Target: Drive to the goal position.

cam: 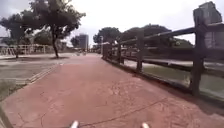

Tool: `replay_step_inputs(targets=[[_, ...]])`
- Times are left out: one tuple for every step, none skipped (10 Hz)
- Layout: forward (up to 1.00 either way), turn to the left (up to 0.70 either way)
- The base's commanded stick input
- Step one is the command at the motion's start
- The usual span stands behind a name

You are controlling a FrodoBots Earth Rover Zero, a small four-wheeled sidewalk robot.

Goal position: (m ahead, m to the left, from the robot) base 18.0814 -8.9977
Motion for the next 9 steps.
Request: replay_step_inputs(targets=[[0.7, 0.0], [0.7, 0.0], [0.7, 0.0], [0.7, 0.0], [0.7, 0.0], [0.7, 0.02], [0.7, 0.11], [0.68, 0.34], [0.68, 0.34]])
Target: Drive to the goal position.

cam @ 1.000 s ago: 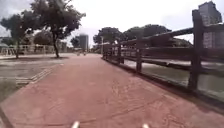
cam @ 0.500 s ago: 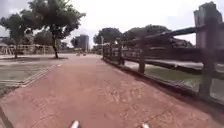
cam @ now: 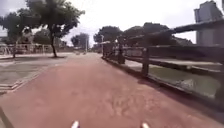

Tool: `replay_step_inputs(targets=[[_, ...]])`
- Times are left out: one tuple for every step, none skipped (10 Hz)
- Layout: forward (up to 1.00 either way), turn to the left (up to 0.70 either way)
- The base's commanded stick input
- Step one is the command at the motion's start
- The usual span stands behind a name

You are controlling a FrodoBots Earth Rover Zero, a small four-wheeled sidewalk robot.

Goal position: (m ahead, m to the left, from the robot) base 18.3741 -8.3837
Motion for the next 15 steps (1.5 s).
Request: replay_step_inputs(targets=[[0.68, 0.34], [0.68, 0.34], [0.68, 0.3], [0.69, 0.11], [0.69, 0.0], [0.7, 0.01], [0.7, 0.03], [0.7, 0.12], [0.7, 0.31], [0.7, 0.35], [0.7, 0.35], [0.7, 0.35], [0.7, 0.0], [0.7, 0.0], [0.7, 0.0]])
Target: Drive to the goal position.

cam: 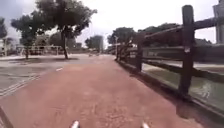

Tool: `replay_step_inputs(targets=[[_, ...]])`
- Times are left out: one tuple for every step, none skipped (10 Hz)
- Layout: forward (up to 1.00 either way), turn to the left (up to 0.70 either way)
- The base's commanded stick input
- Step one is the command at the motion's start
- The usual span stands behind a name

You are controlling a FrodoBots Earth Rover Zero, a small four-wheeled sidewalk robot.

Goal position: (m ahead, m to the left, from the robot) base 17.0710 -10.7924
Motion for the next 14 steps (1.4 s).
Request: replay_step_inputs(targets=[[0.7, 0.0], [0.7, 0.0], [0.7, 0.0], [0.7, 0.0], [0.7, 0.0], [0.7, 0.0], [0.7, 0.0], [0.7, 0.0], [0.68, 0.0], [0.68, 0.0], [0.7, 0.0], [0.7, 0.0], [0.7, 0.0], [0.7, 0.0]])
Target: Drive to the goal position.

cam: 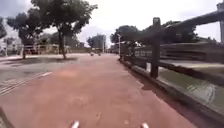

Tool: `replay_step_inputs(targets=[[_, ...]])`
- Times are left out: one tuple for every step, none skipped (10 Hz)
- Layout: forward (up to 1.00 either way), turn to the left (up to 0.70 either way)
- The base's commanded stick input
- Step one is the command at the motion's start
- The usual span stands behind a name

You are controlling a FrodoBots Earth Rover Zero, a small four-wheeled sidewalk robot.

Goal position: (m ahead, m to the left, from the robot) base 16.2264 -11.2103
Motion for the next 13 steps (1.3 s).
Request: replay_step_inputs(targets=[[0.7, 0.03], [0.7, 0.26], [0.7, 0.35], [0.7, 0.35], [0.7, 0.35], [0.69, 0.35], [0.69, 0.34], [0.69, 0.34], [0.69, 0.2], [0.69, 0.01], [0.7, 0.0], [0.7, 0.0], [0.7, 0.0]])
